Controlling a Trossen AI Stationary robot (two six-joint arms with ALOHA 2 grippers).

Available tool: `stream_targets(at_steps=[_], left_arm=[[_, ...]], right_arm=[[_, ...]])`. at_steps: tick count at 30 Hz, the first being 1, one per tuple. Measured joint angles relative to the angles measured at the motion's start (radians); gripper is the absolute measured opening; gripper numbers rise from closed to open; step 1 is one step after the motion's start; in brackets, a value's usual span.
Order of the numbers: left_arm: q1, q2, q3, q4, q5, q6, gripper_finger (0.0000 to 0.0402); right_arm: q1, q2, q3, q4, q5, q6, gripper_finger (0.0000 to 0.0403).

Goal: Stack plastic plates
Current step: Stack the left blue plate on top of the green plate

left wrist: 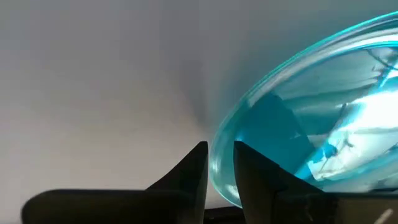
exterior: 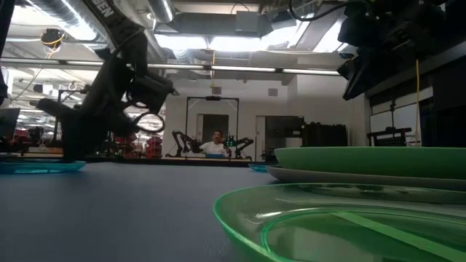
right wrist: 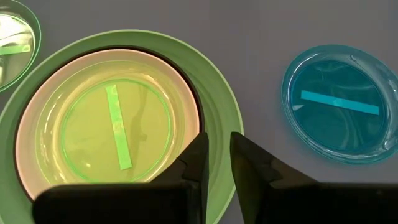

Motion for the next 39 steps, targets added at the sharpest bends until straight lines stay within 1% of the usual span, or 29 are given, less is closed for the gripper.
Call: stream_targets(at_steps=[5, 21, 24, 31, 39], left_arm=[[0.0, 0.0, -0.052, 0.047, 0.002, -0.042, 0.0069], [0.0, 0.0, -0.056, 0.063, 0.003, -0.048, 0.0068], [0.0, 0.0, -0.057, 0.064, 0.002, -0.049, 0.0055], [0.0, 0.0, -0.056, 0.063, 0.0, -0.054, 0.0006], [-0.001, 0.001, -0.008, 0.062, 0.019, -0.073, 0.0002]], right_arm=[[0.0, 0.0, 0.0, 0.0, 0.0, 0.0, 0.0056], [0.0, 0.0, 0.0, 0.0, 0.0, 0.0, 0.0056], [0.0, 0.0, 0.0, 0.0, 0.0, 0.0, 0.0056], [0.0, 0.0, 0.0, 0.0, 0.0, 0.0, 0.0056], [0.0, 0.0, 0.0, 0.0, 0.0, 0.0, 0.0056]])
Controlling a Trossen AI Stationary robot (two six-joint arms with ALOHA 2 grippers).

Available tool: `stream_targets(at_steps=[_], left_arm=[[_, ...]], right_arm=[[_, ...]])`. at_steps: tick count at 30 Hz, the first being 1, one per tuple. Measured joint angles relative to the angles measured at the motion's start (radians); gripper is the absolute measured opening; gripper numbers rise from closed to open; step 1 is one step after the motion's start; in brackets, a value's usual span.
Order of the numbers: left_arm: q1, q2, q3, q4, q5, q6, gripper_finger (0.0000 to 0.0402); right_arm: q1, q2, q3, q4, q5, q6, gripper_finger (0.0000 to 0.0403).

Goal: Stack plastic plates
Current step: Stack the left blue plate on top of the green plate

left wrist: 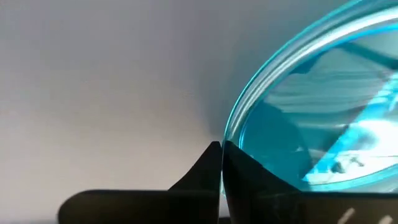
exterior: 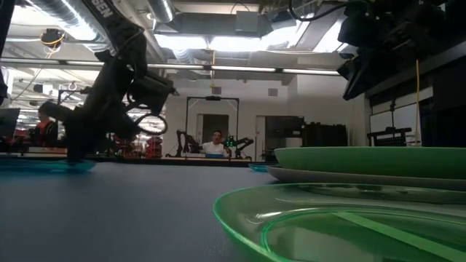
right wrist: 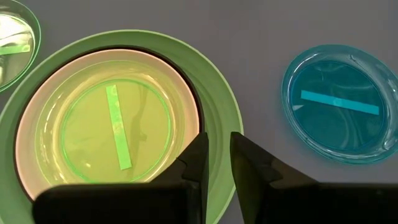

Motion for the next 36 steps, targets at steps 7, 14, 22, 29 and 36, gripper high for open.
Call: stream_targets(at_steps=[7, 14, 22, 29, 36], left_arm=[[0.0, 0.0, 0.071, 0.005, 0.123, -0.05, 0.0001], [0.0, 0.0, 0.176, 0.002, 0.188, -0.117, 0.0], [-0.014, 0.0, 0.299, 0.004, 0.217, -0.256, 0.0], [-0.062, 0.0, 0.396, 0.003, 0.217, -0.468, 0.0], [-0.128, 0.0, 0.476, 0.055, 0.217, -0.733, 0.0]], right_arm=[[0.0, 0.0, 0.0, 0.0, 0.0, 0.0, 0.0056], [0.0, 0.0, 0.0, 0.0, 0.02, 0.0, 0.0056], [0.0, 0.0, 0.0, 0.0, 0.061, -0.001, 0.0056], [0.0, 0.0, 0.0, 0.0, 0.09, 0.0, 0.0056], [0.0, 0.0, 0.0, 0.001, 0.228, 0.009, 0.0056]])
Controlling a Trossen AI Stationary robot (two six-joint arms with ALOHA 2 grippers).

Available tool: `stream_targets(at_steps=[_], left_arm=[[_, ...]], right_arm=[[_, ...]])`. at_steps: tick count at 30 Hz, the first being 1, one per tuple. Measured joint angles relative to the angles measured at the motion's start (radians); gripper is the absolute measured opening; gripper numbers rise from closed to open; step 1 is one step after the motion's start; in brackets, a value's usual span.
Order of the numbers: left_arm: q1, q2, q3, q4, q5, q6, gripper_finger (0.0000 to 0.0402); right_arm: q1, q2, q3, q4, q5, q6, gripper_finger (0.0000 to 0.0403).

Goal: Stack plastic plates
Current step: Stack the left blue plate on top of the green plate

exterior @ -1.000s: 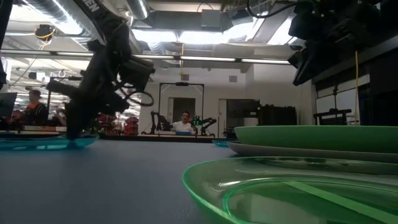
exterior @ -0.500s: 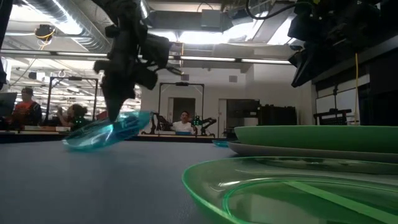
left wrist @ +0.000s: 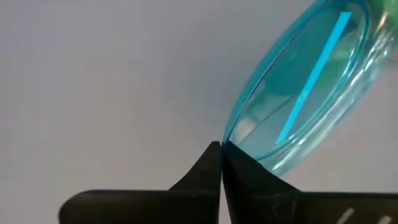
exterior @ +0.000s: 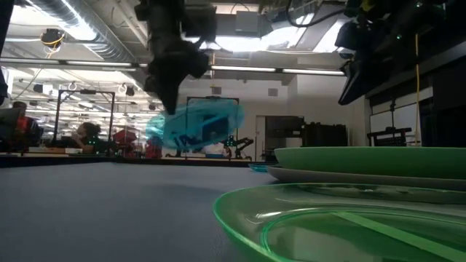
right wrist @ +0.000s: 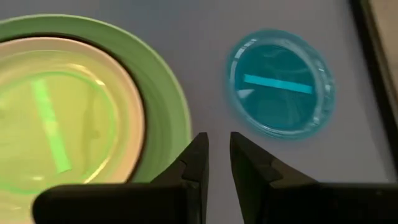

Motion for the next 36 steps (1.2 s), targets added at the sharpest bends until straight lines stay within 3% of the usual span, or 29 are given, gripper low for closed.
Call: stream_targets(at_steps=[6, 19, 36], left_arm=[[-0.066, 0.0, 0.008, 0.174, 0.0, -0.257, 0.0], [-0.191, 0.0, 0.008, 0.463, -0.081, -0.637, 0.0], [-0.327, 0.14, 0.008, 0.732, -0.14, -0.949, 0.0]], right_arm=[[0.0, 0.0, 0.0, 0.0, 0.096, 0.01, 0.0056], [0.0, 0.0, 0.0, 0.023, 0.215, 0.01, 0.0056], [0.0, 0.0, 0.0, 0.067, 0.308, 0.008, 0.0056]])
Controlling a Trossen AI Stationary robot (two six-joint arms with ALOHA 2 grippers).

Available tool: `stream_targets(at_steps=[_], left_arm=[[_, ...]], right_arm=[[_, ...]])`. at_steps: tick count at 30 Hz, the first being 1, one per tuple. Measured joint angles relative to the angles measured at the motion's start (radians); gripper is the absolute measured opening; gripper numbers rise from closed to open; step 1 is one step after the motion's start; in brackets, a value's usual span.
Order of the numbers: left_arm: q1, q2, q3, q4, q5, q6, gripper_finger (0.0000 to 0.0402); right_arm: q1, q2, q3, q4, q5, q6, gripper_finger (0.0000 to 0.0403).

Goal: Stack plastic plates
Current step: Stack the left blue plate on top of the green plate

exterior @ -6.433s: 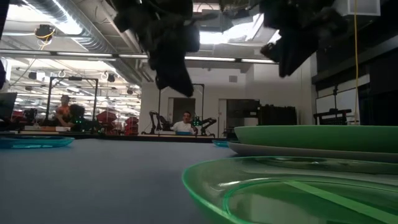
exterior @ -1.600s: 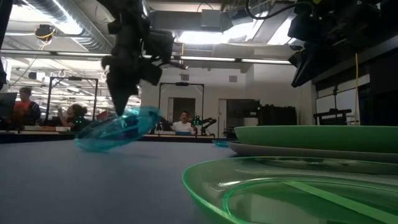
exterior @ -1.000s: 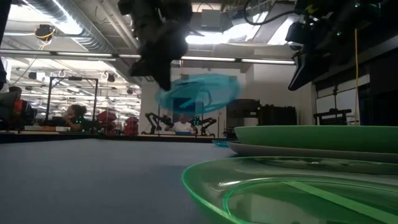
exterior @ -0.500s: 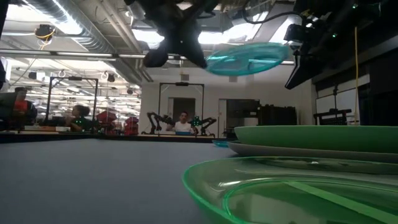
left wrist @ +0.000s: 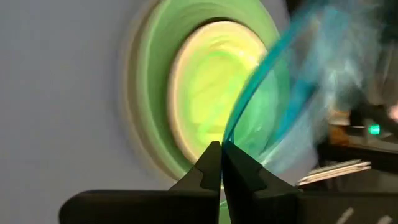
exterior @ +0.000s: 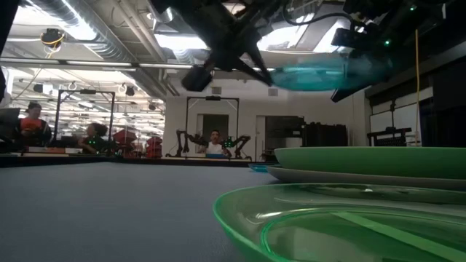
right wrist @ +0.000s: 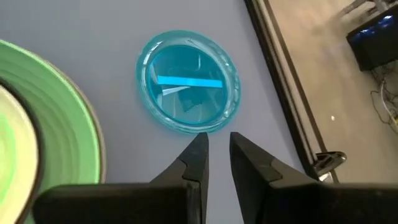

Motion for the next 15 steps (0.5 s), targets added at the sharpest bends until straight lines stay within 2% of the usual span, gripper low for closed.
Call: stream_targets(at_steps=[15], left_arm=[[-0.016, 0.17, 0.001, 0.252, 0.037, -0.109, 0.0]], right_arm=[[0.0, 0.0, 0.0, 0.006, 0.006, -0.002, 0.0056]])
